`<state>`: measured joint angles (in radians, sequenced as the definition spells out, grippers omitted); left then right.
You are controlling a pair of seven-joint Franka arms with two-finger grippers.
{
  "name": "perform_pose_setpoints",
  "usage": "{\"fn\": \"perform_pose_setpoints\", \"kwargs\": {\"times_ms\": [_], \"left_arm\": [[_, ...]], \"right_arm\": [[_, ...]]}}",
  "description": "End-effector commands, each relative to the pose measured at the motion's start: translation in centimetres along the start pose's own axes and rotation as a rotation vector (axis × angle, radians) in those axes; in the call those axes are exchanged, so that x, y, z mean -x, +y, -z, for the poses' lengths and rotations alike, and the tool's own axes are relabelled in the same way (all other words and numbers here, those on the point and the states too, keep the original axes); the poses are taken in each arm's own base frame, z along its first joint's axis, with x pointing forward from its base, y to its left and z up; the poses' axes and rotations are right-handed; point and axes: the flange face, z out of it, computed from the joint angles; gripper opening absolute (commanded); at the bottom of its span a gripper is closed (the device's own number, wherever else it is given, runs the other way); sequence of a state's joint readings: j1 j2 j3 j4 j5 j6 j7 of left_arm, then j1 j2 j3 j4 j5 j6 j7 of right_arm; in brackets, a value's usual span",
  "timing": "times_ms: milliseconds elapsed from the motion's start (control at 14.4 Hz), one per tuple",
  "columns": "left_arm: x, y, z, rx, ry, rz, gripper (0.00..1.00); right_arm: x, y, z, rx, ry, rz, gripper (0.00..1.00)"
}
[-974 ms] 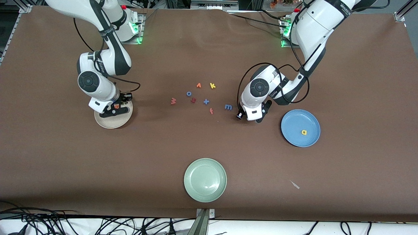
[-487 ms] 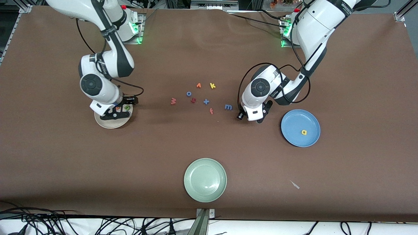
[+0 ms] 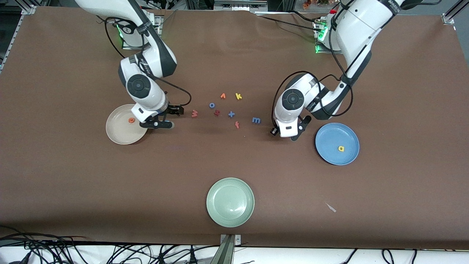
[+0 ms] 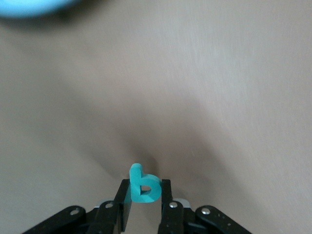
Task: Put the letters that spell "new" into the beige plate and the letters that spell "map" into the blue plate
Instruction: 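Release the teal b onto the blue plate with the left gripper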
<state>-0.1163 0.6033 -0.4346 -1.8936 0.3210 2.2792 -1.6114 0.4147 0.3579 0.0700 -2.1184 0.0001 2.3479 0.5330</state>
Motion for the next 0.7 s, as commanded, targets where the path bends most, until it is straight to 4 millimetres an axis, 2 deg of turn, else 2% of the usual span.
{"fn": "perform_pose_setpoints", "kwargs": {"times_ms": [0,139,348,626], "left_arm": [[-4.5,-1.6,3.0,-0.038,0.047,-0.12,0.09],[-7.4,-2.5,4.4,-0.032,0.052,-0.167,0.09],[-10.2,-3.4,4.6,-0.032,0.044,-0.259,0.09],[-14.7,-5.1,4.3,-0.035,0.028,-0.396,0.11]], "right_arm": [[0.8,-4.0,-2.1,-0.016,0.005,-0.043,1.0],[1.0,-5.5,-3.1,-0.022,0.011,-0.065,1.0],[2.2,-7.5,-4.6,-0.023,0.017,-0.056,1.0],[2.7,-8.1,-5.8,-0.023,0.017,-0.042,0.99]]}}
